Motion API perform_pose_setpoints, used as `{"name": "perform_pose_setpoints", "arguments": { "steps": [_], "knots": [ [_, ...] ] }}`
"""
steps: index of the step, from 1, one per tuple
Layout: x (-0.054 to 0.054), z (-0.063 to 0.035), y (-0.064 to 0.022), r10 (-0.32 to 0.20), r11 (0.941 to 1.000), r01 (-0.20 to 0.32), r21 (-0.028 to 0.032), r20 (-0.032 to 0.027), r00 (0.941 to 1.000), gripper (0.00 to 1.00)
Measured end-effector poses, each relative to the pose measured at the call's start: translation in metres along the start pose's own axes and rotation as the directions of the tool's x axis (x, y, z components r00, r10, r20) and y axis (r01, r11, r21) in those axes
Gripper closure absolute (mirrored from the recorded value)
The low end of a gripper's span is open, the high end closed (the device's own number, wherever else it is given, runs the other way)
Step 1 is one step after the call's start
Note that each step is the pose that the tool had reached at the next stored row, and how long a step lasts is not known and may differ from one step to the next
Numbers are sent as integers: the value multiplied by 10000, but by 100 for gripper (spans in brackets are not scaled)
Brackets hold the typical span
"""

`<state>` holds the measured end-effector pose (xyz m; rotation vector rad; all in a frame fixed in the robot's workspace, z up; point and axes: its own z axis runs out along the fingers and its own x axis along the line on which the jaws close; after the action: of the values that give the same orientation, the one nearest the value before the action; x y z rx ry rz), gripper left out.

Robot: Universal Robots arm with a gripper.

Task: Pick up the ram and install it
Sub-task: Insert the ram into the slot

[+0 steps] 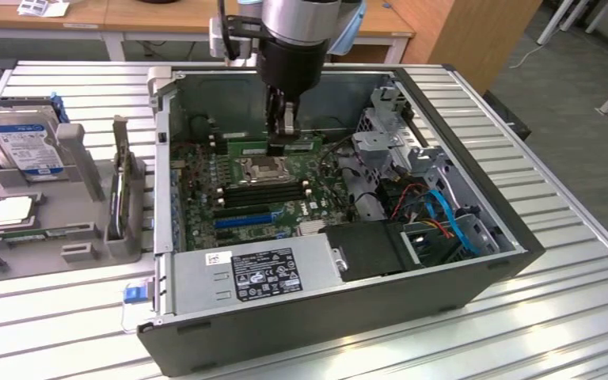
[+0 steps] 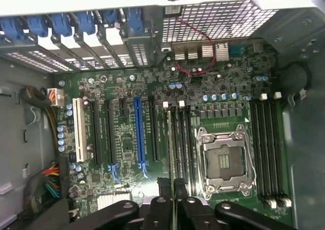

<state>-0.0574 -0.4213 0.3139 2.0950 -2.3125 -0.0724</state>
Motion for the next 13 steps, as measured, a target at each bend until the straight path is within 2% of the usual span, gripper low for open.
{"name": "perform_pose_setpoints", "arguments": {
  "steps": [4,13],
  "knots": [
    [14,73,-4,-158,9999,158,-4,-8,9999,86],
    [25,236,-7,-168,9999,168,-4,-9,9999,86]
  ]
}}
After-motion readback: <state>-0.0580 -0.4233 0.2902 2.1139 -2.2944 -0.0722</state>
